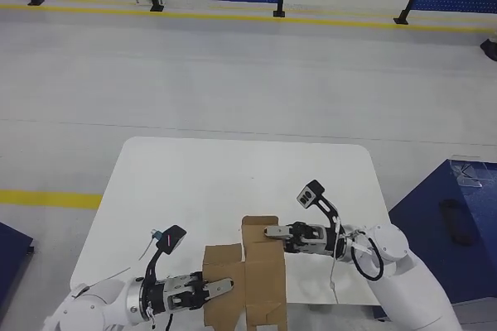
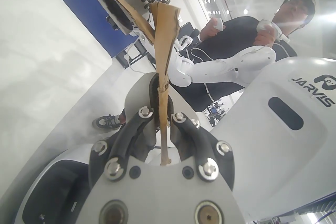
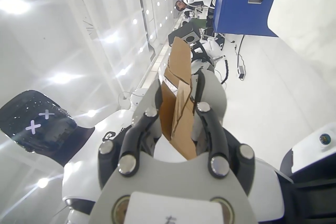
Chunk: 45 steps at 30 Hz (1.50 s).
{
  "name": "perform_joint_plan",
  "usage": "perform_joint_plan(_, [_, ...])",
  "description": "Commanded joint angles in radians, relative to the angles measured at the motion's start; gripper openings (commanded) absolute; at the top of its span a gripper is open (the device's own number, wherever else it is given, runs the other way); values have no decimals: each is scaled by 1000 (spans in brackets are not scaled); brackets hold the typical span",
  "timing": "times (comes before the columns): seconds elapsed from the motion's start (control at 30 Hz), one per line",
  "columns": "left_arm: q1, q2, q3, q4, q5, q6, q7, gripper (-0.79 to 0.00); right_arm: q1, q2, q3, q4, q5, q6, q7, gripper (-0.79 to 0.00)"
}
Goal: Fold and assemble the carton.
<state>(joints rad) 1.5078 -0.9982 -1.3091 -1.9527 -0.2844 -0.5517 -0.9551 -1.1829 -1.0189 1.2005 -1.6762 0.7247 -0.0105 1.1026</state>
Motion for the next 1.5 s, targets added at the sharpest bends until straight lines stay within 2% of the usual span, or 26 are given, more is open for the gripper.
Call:
perform_joint_plan(0.0, [-2,1,4,3,5,6,-7,-785,1,-2,-10,5,17,16,1,-785])
perform_joint_plan(0.03, [-4,1,6,5,8,11,-11,-785,1,-2,-10,5,17,16,1,-785])
perform_joint_plan(0.07, [-4,1,6,5,8,11,-11,-163,1,-2,-10,5,17,16,1,-785])
perform_joint_plan(0.1, [-4,1,6,5,8,11,-11,0,1,-2,-10,5,17,16,1,-785])
perform_joint_plan(0.2, [-4,1,6,5,8,11,-11,0,1,-2,-3,-2,-5,6,-21,-785])
perform_joint_plan(0.33, [-4,1,6,5,8,11,-11,0,-11,8,70,-35,-104,-59,-93,-785])
perform_joint_plan(0.47, [-4,1,6,5,8,11,-11,0,-33,21,138,-76,-179,-107,-81,-785])
perform_joint_plan(0.57, [-8,-3,-23,9,9,4,101,0,-48,27,179,-104,-218,-156,-79,-785])
perform_joint_plan(0.7, [10,-12,-90,-43,248,-95,347,0,-77,30,211,-151,-234,-216,-98,-785])
perform_joint_plan(0.8, [43,-23,-114,-112,525,-155,535,0,-95,31,220,-180,-263,-254,-111,-785])
perform_joint_plan(0.9, [74,-37,-105,-174,833,-161,697,0,-108,30,217,-195,-274,-265,-129,-785])
perform_joint_plan(1.0, [100,-48,-57,-204,1083,-132,810,0,-115,28,215,-203,-268,-274,-144,-785])
perform_joint_plan(1.13, [110,-56,28,-193,1215,-124,843,0,-125,26,215,-205,-254,-295,-164,-785])
perform_joint_plan(1.27, [91,-58,90,-187,1212,-160,801,0,-137,26,218,-207,-266,-306,-177,-785])
perform_joint_plan(1.47, [88,-58,137,-219,1201,-201,765,0,-139,23,213,-201,-268,-306,-198,-785])
